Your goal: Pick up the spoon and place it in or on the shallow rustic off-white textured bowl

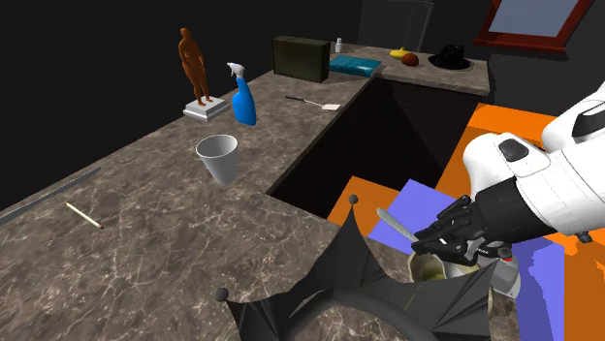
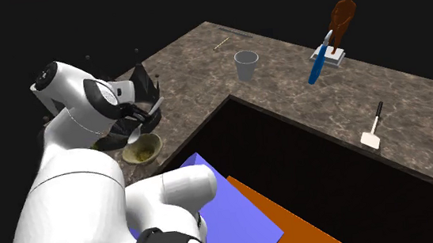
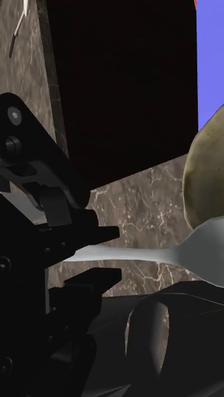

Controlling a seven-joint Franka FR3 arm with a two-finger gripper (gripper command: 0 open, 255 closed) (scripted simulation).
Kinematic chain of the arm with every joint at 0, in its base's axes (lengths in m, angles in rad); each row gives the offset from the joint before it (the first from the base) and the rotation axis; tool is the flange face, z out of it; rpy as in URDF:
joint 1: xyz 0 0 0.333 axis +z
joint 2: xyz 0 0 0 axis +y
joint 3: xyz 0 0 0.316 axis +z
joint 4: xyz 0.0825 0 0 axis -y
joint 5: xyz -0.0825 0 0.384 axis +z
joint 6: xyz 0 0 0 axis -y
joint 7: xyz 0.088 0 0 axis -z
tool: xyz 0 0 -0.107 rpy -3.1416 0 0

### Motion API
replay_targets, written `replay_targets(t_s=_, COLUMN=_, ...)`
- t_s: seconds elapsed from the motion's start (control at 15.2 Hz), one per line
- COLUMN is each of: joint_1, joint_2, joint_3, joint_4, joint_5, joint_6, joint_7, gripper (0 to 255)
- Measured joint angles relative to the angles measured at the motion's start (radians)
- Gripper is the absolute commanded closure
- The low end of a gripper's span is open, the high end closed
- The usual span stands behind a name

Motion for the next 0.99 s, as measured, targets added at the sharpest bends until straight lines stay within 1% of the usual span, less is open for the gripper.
replay_targets(t_s=0.07, joint_1=0.049, joint_2=-0.002, joint_3=-0.047, joint_4=-0.021, joint_5=-0.050, joint_6=0.013, joint_7=0.031, gripper=255)
replay_targets(t_s=0.13, joint_1=0.090, joint_2=0.030, joint_3=-0.076, joint_4=-0.007, joint_5=-0.082, joint_6=-0.007, joint_7=0.078, gripper=255)
replay_targets(t_s=0.2, joint_1=0.138, joint_2=0.039, joint_3=-0.107, joint_4=0.000, joint_5=-0.128, joint_6=-0.038, joint_7=0.118, gripper=255)
replay_targets(t_s=0.26, joint_1=0.186, joint_2=0.037, joint_3=-0.148, joint_4=-0.004, joint_5=-0.163, joint_6=-0.060, joint_7=0.151, gripper=0)
replay_targets(t_s=0.33, joint_1=0.209, joint_2=0.042, joint_3=-0.171, joint_4=-0.006, joint_5=-0.193, joint_6=-0.075, joint_7=0.167, gripper=0)
replay_targets(t_s=0.4, joint_1=0.219, joint_2=0.069, joint_3=-0.173, joint_4=0.003, joint_5=-0.178, joint_6=-0.073, joint_7=0.185, gripper=0)
replay_targets(t_s=0.46, joint_1=0.219, joint_2=0.102, joint_3=-0.172, joint_4=0.024, joint_5=-0.119, joint_6=-0.068, joint_7=0.196, gripper=0)
replay_targets(t_s=0.53, joint_1=0.219, joint_2=0.117, joint_3=-0.172, joint_4=0.038, joint_5=-0.027, joint_6=-0.068, joint_7=0.202, gripper=0)
replay_targets(t_s=0.59, joint_1=0.221, joint_2=0.119, joint_3=-0.171, joint_4=0.039, joint_5=0.041, joint_6=-0.067, joint_7=0.209, gripper=0)
replay_targets(t_s=0.66, joint_1=0.235, joint_2=0.081, joint_3=-0.194, joint_4=0.010, joint_5=0.065, joint_6=-0.069, joint_7=0.204, gripper=0)
replay_targets(t_s=0.79, joint_1=0.255, joint_2=0.045, joint_3=-0.203, joint_4=0.017, joint_5=0.093, joint_6=-0.122, joint_7=0.204, gripper=0)
replay_targets(t_s=0.99, joint_1=0.262, joint_2=0.026, joint_3=-0.208, joint_4=0.074, joint_5=0.103, joint_6=-0.203, joint_7=0.199, gripper=0)
